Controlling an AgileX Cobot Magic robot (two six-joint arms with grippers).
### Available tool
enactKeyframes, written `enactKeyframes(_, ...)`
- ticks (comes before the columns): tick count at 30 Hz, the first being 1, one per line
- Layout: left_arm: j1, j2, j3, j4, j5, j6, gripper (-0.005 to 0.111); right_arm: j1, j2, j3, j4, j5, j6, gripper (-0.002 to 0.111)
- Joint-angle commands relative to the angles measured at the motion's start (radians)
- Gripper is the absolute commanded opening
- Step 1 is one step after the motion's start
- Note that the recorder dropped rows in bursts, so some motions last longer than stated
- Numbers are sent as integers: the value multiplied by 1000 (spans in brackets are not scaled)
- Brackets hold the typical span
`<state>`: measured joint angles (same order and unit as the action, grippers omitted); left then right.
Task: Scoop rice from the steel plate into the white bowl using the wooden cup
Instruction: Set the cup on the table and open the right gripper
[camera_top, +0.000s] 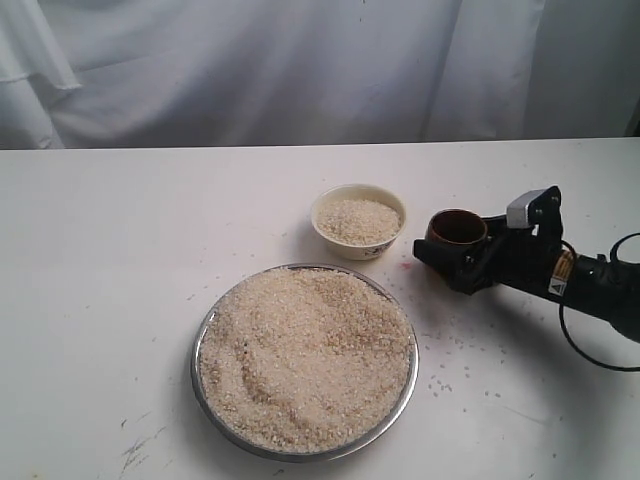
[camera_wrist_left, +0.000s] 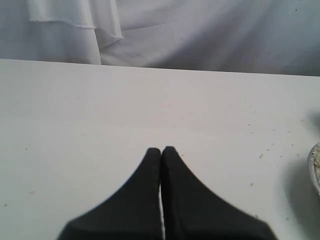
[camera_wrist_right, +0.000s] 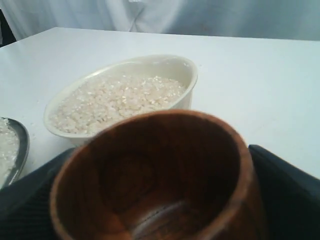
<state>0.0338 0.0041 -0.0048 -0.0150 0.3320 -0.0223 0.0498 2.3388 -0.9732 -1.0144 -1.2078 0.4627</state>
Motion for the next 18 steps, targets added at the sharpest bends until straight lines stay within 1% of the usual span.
enactKeyframes(1,-3,-4,5,1,-13,-1,0,0,-73,0,-33,-13,40,79)
enactKeyframes(7,-3,-4,5,1,-13,-1,0,0,-174,0,-94,-13,92,79)
enactKeyframes(13,-3,-4,5,1,-13,-1,0,-9,-301,0,-150,25,172,79)
enactKeyframes(18,-3,-4,5,1,-13,-1,0,-14,-442,0,-182,112,308,79)
